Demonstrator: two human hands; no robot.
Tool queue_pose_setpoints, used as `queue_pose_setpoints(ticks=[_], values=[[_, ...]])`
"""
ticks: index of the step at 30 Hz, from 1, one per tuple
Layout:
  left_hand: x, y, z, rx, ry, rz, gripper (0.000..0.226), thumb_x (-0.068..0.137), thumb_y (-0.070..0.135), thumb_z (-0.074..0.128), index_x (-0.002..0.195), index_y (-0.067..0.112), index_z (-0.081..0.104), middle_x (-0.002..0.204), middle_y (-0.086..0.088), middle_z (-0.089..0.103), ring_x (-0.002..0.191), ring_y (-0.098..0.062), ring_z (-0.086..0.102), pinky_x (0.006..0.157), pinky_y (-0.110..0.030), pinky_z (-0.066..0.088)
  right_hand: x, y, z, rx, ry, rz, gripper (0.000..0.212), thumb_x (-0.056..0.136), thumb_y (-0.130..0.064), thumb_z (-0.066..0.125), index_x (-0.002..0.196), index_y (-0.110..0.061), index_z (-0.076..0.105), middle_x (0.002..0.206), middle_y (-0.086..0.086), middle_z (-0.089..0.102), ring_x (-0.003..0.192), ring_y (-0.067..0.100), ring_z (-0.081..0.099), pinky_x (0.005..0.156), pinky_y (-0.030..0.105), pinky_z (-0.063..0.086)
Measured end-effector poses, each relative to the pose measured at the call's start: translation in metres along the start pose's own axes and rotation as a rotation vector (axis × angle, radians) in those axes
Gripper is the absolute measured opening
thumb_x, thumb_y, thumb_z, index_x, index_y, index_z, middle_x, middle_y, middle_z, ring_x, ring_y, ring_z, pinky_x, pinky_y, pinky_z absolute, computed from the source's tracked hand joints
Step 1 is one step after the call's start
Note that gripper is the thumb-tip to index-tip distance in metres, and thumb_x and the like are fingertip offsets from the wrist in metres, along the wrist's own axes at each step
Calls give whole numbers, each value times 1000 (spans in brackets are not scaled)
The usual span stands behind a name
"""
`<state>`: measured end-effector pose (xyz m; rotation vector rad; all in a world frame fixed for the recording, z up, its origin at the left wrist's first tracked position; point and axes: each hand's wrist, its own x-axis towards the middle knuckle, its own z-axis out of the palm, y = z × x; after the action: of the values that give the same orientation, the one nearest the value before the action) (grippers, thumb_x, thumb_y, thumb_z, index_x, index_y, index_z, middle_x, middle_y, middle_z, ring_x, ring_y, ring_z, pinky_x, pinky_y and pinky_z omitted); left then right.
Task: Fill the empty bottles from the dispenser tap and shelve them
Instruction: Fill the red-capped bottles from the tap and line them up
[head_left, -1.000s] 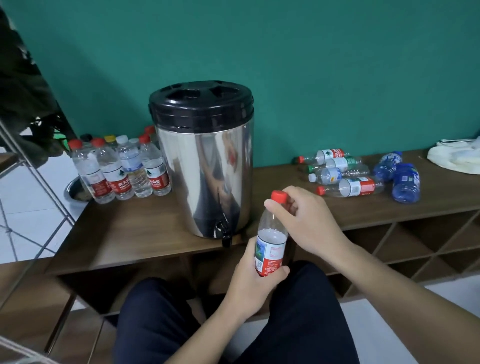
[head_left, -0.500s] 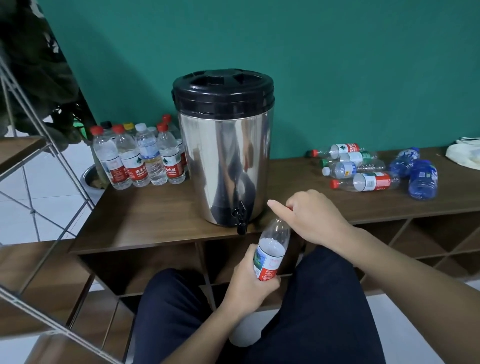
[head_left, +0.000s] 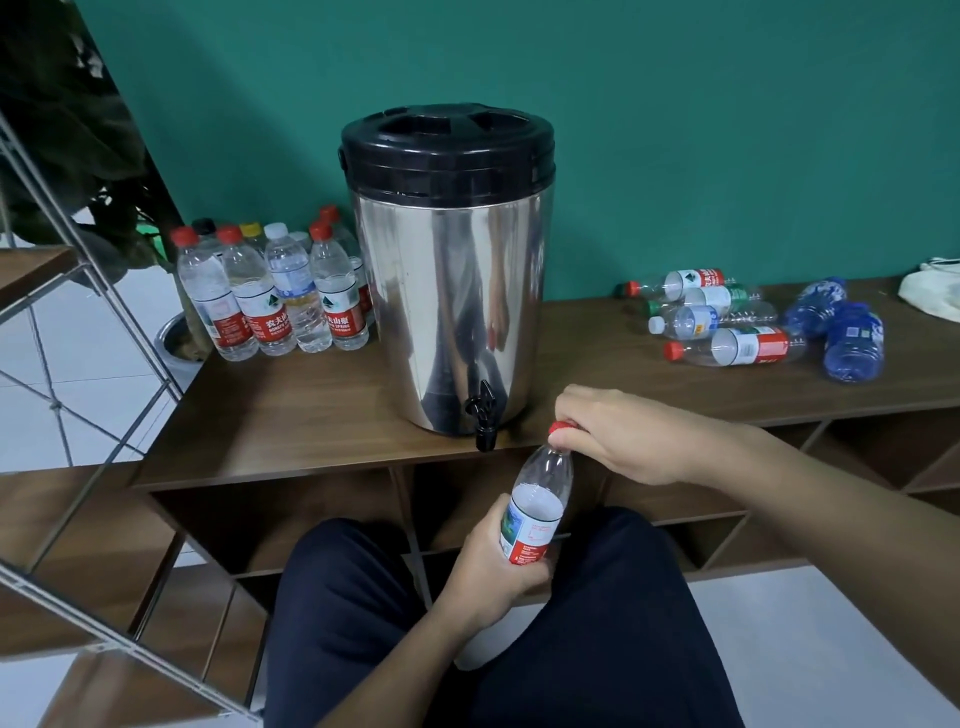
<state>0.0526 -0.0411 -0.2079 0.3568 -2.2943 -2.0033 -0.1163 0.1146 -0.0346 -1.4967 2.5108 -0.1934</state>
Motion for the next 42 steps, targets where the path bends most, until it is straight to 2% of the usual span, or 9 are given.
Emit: queue_pose_setpoints(ticks=[7, 12, 15, 20, 24, 32, 36, 39, 42], values=[[-6, -13, -6, -99, -56, -34, 48, 82, -7, 78, 119, 21, 65, 90, -2, 61, 81, -18, 58, 69, -36, 55, -3, -8, 0, -19, -80, -121, 14, 117, -41, 46, 127, -35, 52, 124, -19, 45, 103, 6, 54, 87, 30, 45], [-6, -22, -9, -163, -76, -57, 48, 83, -3, 82, 121, 22, 65, 90, -3, 61, 81, -21, 57, 70, -37, 52, -2, -9, 9, 77, 3, -183, 16, 117, -32, 49, 131, -37, 56, 125, -21, 47, 106, 7, 56, 92, 25, 46], [-8, -28, -10, -200, -48, -87, 51, 85, -2, 85, 125, 21, 66, 92, -1, 67, 85, -17, 63, 76, -34, 58, 6, -1, 20, 220, 117, -100, 18, 114, -30, 58, 130, -33, 65, 120, -16, 55, 102, 8, 60, 89, 19, 47], [-8, -42, -14, -228, -30, -103, 60, 88, -5, 87, 137, 22, 62, 100, -4, 67, 90, -17, 64, 81, -35, 57, 39, 34, 46, 163, 260, 182, 13, 110, -29, 65, 122, -25, 70, 113, -11, 57, 98, 8, 59, 91, 29, 48], [-5, -51, -18, -242, -29, -97, 65, 88, -3, 89, 140, 21, 60, 98, -2, 64, 86, -17, 61, 76, -33, 55, 58, 51, 66, 83, 260, 318, 16, 108, -29, 70, 121, -21, 72, 119, -1, 58, 110, 25, 64, 99, 43, 56], [0, -69, -22, -189, -5, -109, 75, 85, 1, 90, 146, 29, 56, 110, -1, 71, 95, -13, 69, 85, -32, 60, 59, 45, 79, 138, 375, 419, 46, 103, -37, 77, 141, -12, 69, 135, 8, 59, 112, 28, 69, 103, 44, 58], [0, -72, -23, -177, 17, -133, 76, 86, -2, 88, 145, 32, 53, 113, -1, 71, 98, -12, 70, 89, -34, 63, 53, 3, 57, 199, 679, 305, 20, 106, -36, 70, 104, -19, 79, 95, -7, 68, 87, 16, 68, 81, 35, 54], [0, -73, -25, -204, 72, -157, 72, 87, -5, 87, 142, 27, 55, 118, -3, 71, 99, -11, 69, 87, -32, 61, 48, -45, 39, 427, 720, 163, 35, 111, -42, 60, 80, -28, 68, 67, -8, 63, 67, 11, 61, 70, 36, 48], [1, -72, -28, -219, 104, -145, 68, 86, -3, 88, 138, 26, 58, 119, -4, 72, 102, -14, 70, 88, -30, 63, 48, -81, 32, 557, 661, 82, 46, 112, -49, 54, 73, -26, 62, 64, -1, 61, 65, 15, 59, 68, 37, 45]])
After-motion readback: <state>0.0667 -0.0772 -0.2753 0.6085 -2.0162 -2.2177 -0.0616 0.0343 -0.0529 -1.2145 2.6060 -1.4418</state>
